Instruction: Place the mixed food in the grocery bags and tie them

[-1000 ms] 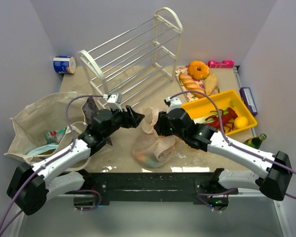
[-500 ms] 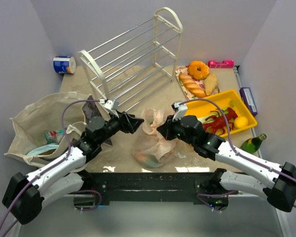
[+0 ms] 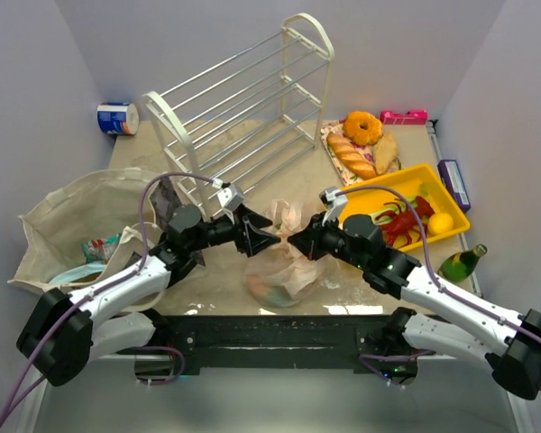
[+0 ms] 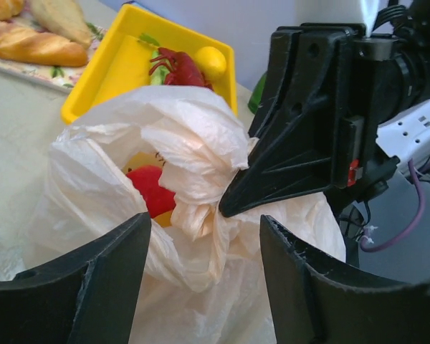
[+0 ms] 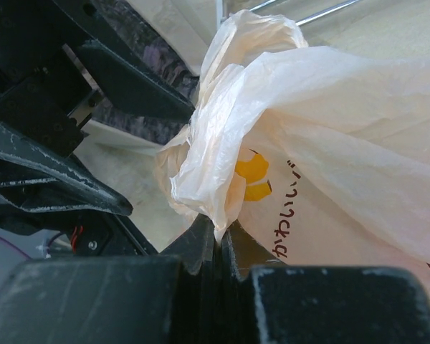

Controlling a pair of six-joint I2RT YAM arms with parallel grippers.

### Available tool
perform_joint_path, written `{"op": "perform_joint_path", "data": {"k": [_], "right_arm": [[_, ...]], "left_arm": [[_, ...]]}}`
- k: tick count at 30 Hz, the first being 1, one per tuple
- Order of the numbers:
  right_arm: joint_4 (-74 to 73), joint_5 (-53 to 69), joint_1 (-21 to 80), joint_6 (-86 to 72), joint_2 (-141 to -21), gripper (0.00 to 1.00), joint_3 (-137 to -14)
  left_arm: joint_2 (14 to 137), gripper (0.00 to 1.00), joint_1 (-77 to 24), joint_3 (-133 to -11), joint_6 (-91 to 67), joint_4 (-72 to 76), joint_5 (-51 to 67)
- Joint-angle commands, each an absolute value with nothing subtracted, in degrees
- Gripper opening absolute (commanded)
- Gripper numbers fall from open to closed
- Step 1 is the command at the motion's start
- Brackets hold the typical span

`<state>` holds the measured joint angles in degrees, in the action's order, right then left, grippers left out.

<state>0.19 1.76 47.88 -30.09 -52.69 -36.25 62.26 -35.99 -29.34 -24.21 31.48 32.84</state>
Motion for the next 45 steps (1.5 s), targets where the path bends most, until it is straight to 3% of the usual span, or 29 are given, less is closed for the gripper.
{"op": "perform_joint_path", "data": {"k": [1,5,11,14,18,30,45], "right_arm": [[4.04,5.8,47.2,-29.62,-51.07,0.0,-35.16],[4.04,6.33,46.76,-29.62,-50.89,0.0,-34.54],[3.96,7.73,45.88,-29.71,-50.89,0.0,-34.19],[4.31,8.52,45.44,-29.71,-50.71,0.0,-34.28],[4.75,9.31,45.18,-29.88,-50.28,0.0,-33.93],[5.36,11.16,44.21,-30.15,-49.31,0.0,-33.13],[5.36,11.6,43.68,-29.79,-49.13,0.0,-32.7]], "left_arm": [[64.95,0.66,-35.51,-32.7,-21.79,38.75,39.46],[65.48,0.57,-35.51,-32.26,-22.59,40.43,38.42],[58.36,0.59,-35.95,-34.0,-19.53,36.58,36.82],[60.37,0.56,-36.03,-35.42,-18.02,31.29,38.22],[64.94,0.49,-36.04,-34.72,-19.86,35.94,42.71],[67.67,0.47,-35.95,-36.56,-14.85,29.27,37.97],[71.54,0.42,-36.12,-35.86,-15.91,31.64,41.66]]}}
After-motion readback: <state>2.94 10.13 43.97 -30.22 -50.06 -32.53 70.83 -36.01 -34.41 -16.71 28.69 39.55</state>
